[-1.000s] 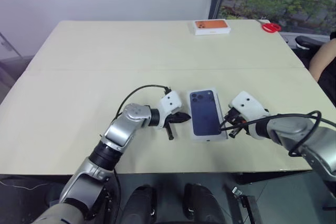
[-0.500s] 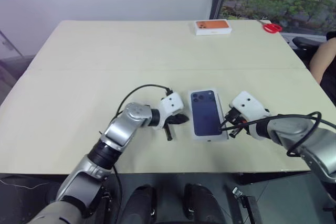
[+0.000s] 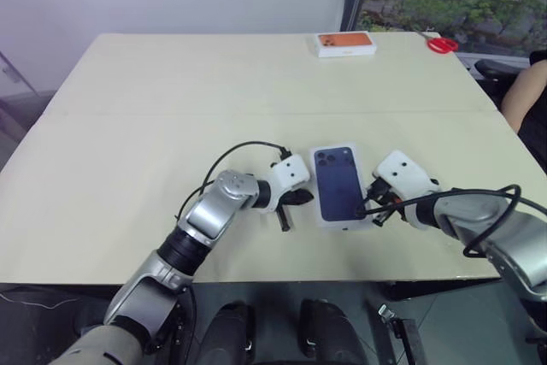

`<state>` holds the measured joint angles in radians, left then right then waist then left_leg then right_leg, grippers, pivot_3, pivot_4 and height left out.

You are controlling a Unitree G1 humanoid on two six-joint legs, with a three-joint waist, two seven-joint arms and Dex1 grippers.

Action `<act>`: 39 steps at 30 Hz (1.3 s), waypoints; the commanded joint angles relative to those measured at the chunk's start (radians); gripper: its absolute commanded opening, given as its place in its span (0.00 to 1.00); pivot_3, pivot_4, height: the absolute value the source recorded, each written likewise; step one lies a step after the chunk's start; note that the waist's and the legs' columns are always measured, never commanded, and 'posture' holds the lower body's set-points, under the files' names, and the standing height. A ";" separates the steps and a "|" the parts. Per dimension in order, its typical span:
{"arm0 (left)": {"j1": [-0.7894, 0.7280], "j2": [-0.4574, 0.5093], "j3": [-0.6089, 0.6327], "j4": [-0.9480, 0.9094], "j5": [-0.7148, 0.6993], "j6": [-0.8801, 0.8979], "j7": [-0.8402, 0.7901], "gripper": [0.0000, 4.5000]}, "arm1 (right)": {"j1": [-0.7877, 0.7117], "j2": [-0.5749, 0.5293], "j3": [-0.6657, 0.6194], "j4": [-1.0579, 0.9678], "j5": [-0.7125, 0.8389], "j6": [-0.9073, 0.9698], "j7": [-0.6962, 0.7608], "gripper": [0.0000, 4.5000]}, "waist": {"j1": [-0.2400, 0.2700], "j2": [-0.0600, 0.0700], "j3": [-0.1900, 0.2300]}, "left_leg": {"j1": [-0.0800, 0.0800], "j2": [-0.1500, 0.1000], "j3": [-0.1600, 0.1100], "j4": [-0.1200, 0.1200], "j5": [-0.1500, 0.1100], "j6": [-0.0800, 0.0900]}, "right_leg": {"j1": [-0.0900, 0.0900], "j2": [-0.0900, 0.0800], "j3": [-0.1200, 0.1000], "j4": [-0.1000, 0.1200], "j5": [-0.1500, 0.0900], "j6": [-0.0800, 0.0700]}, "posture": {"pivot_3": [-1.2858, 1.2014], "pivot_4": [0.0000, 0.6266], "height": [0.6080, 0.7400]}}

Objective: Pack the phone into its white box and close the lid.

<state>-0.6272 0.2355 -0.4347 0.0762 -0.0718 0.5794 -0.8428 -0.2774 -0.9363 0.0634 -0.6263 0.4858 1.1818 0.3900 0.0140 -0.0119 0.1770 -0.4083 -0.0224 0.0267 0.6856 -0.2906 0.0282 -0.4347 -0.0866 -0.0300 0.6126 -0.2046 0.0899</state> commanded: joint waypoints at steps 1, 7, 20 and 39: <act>-0.003 -0.029 0.023 -0.057 -0.035 -0.018 -0.001 0.00 | 0.002 0.008 -0.021 -0.054 0.000 -0.008 0.021 0.01 | 0.000 0.000 0.000 | 0.000 0.000 0.000 0.000 0.000 0.000 | 0.000 0.000 0.000 0.000 0.000 0.000 | 0.52 0.24 1.00; 0.009 -0.048 0.035 -0.066 -0.045 -0.009 -0.004 0.00 | 0.008 0.008 -0.029 -0.054 -0.012 -0.003 0.028 0.01 | 0.000 0.000 0.000 | 0.000 0.000 0.000 0.000 0.000 0.000 | 0.000 0.000 0.000 0.000 0.000 0.000 | 0.52 0.24 1.00; 0.001 -0.060 0.042 -0.063 -0.041 -0.020 -0.002 0.00 | 0.025 0.019 -0.029 -0.048 -0.034 -0.002 0.037 0.01 | 0.001 0.000 0.000 | 0.000 0.000 0.000 0.000 0.000 0.000 | 0.000 0.000 0.000 0.000 0.000 0.000 | 0.52 0.24 1.00; 0.009 -0.024 0.100 -0.082 -0.069 -0.005 -0.017 0.00 | 0.088 -0.077 -0.146 -0.070 -0.070 -0.053 0.125 0.01 | 0.001 0.000 0.000 | 0.000 0.000 0.000 0.000 0.000 0.000 | 0.000 0.000 0.000 0.000 0.000 0.000 | 0.52 0.24 1.00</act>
<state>-0.6034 0.2148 -0.3703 0.0396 -0.1073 0.5806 -0.8546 -0.1895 -0.9919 -0.0062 -0.6518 0.4110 1.1599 0.4886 0.0145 -0.0119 0.1769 -0.4082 -0.0226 0.0266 0.6857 -0.2906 0.0282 -0.4347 -0.0866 -0.0299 0.6129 -0.2046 0.0899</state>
